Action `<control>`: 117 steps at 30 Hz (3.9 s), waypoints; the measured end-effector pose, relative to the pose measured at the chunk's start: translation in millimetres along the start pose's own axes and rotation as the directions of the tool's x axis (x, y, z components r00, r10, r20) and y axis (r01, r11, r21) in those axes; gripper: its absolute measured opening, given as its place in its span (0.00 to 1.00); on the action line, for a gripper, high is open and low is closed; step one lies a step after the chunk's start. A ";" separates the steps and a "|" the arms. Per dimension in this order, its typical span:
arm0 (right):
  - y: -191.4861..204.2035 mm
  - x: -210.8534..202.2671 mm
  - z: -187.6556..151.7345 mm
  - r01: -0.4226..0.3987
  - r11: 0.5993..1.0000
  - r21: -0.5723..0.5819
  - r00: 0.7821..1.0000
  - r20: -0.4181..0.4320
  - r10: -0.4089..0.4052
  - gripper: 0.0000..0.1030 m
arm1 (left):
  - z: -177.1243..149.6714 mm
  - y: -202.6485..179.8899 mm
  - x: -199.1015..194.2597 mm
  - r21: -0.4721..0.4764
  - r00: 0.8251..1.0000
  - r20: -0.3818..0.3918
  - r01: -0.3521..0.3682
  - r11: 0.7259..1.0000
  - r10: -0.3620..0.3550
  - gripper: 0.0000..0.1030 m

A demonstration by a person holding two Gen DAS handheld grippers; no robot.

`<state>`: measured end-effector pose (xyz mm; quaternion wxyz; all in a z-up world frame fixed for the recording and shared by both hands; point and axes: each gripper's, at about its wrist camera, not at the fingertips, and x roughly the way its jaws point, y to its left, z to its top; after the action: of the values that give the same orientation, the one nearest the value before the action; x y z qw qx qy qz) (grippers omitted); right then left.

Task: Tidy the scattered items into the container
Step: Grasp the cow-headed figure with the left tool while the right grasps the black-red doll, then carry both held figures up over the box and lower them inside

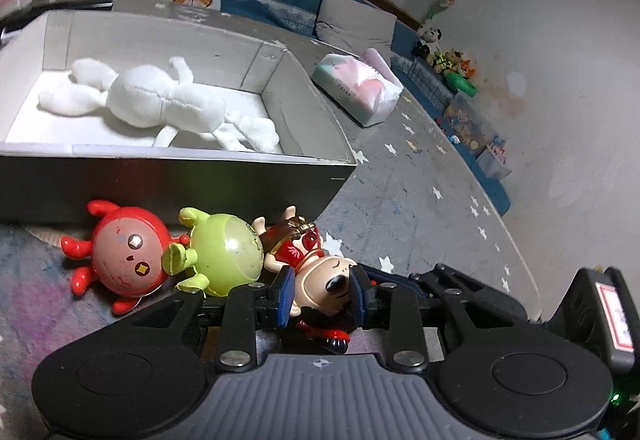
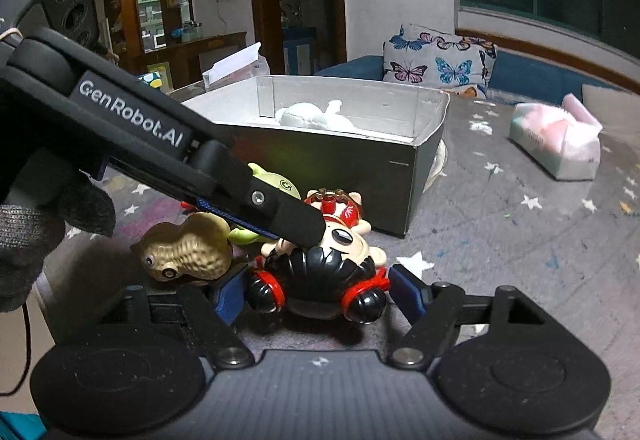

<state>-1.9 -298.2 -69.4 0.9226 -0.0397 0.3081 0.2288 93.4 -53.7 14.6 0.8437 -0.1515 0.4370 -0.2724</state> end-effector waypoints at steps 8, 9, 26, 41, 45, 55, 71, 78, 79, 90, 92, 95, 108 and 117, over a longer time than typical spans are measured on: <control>-3.8 3.8 0.2 -0.018 1.000 0.014 1.000 0.003 0.018 0.70 | 2.1 7.4 5.1 -0.060 1.000 -0.018 0.025 0.998 -0.026 0.39; -4.7 3.7 -0.1 -0.021 1.000 0.015 1.000 0.004 0.021 0.70 | 2.2 7.6 5.5 -0.064 0.999 -0.022 0.030 0.998 -0.031 0.39; -15.4 -8.1 -11.9 -0.015 0.997 0.073 1.000 0.017 0.014 0.70 | 4.0 -2.2 14.2 -0.127 0.996 -0.064 0.049 0.991 -0.057 0.40; -28.6 -24.2 -28.2 -0.049 0.989 0.138 0.999 0.029 0.045 0.70 | 0.3 -14.5 21.9 -0.141 0.994 -0.088 0.056 0.988 -0.069 0.41; -30.3 -24.8 -28.8 -0.049 0.988 0.148 0.998 0.035 0.044 0.70 | -0.4 -18.8 24.3 -0.139 0.995 -0.085 0.040 0.990 -0.052 0.43; -23.8 -28.8 -24.2 -0.025 0.991 0.131 0.999 0.028 0.022 0.70 | -6.3 -17.0 19.1 -0.144 0.996 -0.047 0.065 0.987 -0.073 0.43; -2.7 -21.9 68.7 -0.007 0.997 -0.083 0.991 0.131 0.017 0.70 | 49.3 -0.1 -40.2 -0.156 0.974 0.209 0.123 0.980 -0.089 0.43; -0.8 17.1 117.2 -0.087 0.984 -0.156 0.993 0.069 0.099 0.70 | 81.0 34.6 -43.8 -0.241 0.968 0.246 0.101 0.965 -0.040 0.43; -1.1 23.8 122.1 -0.103 0.982 -0.160 0.992 0.052 0.113 0.70 | 84.0 39.4 -42.3 -0.253 0.969 0.243 0.096 0.963 -0.033 0.43; -24.8 86.3 140.9 -0.236 0.969 -0.069 0.966 -0.127 0.226 0.70 | 100.3 86.8 -13.3 -0.366 0.989 0.146 0.066 0.928 -0.012 0.43; -33.5 94.0 139.2 -0.251 0.967 -0.044 0.958 -0.155 0.241 0.70 | 102.0 91.9 -6.2 -0.379 0.991 0.130 0.062 0.923 -0.013 0.42; -41.7 105.0 139.4 -0.255 0.966 -0.028 0.951 -0.189 0.246 0.70 | 103.8 96.3 2.3 -0.386 0.993 0.113 0.058 0.921 -0.015 0.42; -37.9 128.3 144.2 -0.135 0.978 -0.161 0.962 -0.257 0.090 0.70 | 111.9 98.5 27.4 -0.344 0.993 0.114 0.075 0.936 -0.037 0.41; -38.9 127.1 145.6 -0.130 0.976 -0.175 0.956 -0.283 0.077 0.71 | 111.6 94.0 26.8 -0.294 0.995 0.094 0.066 0.954 -0.040 0.40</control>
<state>185.3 -251.2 -29.1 0.8496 -0.1431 0.4111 0.2978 228.2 8.1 14.5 0.8220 -0.2997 0.4317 -0.2195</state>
